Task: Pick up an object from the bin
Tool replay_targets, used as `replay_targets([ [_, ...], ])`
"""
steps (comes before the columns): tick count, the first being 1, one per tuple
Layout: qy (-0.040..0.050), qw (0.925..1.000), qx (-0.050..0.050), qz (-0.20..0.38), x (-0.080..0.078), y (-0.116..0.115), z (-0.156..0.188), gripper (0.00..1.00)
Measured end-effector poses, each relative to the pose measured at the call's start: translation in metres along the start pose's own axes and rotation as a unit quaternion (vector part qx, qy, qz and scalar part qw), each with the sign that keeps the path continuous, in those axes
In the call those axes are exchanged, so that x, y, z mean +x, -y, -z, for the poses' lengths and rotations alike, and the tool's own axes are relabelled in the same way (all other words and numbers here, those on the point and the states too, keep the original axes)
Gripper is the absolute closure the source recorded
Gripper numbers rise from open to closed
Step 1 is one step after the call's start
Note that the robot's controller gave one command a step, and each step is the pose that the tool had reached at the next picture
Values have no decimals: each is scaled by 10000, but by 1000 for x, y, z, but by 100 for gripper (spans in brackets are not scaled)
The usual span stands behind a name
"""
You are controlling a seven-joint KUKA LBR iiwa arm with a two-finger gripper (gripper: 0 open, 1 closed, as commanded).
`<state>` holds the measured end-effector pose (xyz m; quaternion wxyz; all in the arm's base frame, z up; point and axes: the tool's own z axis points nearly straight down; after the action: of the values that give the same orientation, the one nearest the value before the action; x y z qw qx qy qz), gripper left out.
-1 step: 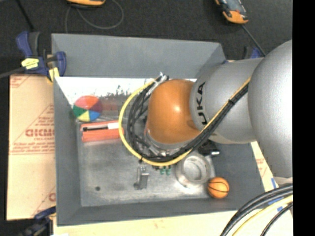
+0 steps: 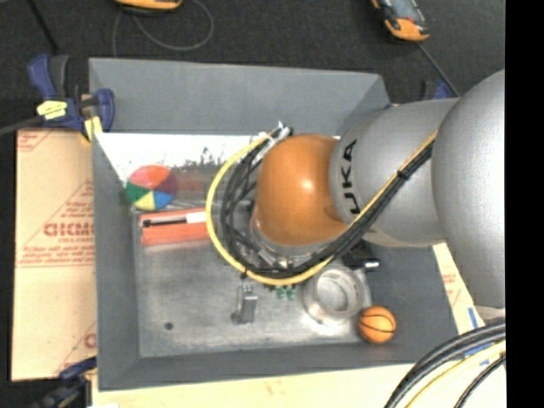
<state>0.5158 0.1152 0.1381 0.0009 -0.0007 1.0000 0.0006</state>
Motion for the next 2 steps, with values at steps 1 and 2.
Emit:
replay_targets([
  [1, -6, 9997, 4, 256, -45, 14, 6, 0],
  [2, 4, 10000, 4, 26, -102, 17, 27, 0],
])
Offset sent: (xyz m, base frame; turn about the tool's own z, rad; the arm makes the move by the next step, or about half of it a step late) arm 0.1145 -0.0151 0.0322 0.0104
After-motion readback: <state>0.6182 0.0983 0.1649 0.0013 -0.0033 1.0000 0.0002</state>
